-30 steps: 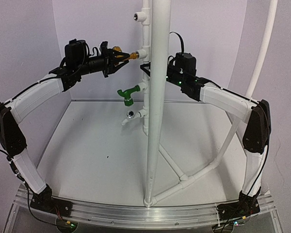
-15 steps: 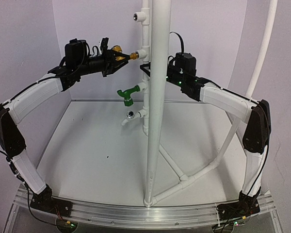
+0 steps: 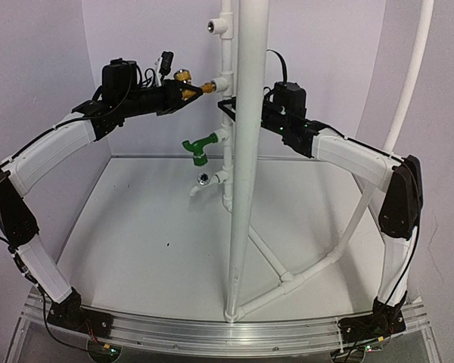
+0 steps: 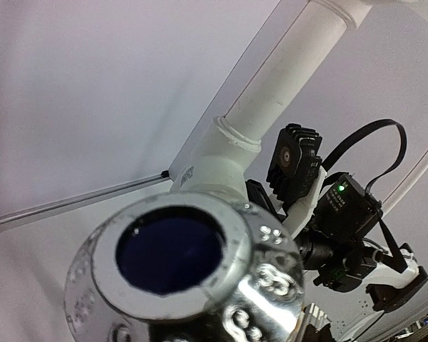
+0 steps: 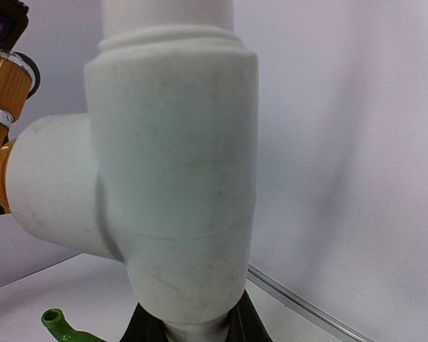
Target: Install the water faucets
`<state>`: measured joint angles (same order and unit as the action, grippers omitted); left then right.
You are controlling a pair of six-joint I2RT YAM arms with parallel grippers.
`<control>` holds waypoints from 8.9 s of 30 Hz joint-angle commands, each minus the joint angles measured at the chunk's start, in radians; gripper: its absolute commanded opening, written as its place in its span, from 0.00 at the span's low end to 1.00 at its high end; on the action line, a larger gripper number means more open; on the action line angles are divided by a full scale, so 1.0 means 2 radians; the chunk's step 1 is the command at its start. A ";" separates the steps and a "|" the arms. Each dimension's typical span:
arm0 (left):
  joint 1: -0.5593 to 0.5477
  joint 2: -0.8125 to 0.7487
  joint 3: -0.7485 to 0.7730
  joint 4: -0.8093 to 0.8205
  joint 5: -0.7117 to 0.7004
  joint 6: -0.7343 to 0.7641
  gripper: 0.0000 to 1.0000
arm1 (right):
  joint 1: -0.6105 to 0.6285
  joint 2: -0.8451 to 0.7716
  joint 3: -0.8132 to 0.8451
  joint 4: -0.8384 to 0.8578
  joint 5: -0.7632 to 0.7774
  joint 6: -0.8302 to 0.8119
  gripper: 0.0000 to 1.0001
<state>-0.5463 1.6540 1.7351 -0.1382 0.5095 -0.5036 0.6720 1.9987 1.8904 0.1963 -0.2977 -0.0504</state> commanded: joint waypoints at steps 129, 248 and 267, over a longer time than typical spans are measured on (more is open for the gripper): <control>0.061 -0.012 0.122 -0.157 0.061 0.084 0.88 | 0.009 -0.121 -0.145 -0.198 -0.057 -0.015 0.98; -0.139 -0.055 -0.071 -0.017 -0.439 0.742 0.00 | 0.016 0.024 -0.246 -0.328 0.092 -0.124 0.00; -0.104 -0.141 -0.079 -0.054 -0.333 0.366 0.68 | 0.015 0.028 -0.241 -0.329 0.091 -0.122 0.00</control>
<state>-0.7793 1.4552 1.5874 -0.2512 -0.2494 0.3961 0.6876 2.0289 1.3749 -0.5371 -0.0427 -0.2638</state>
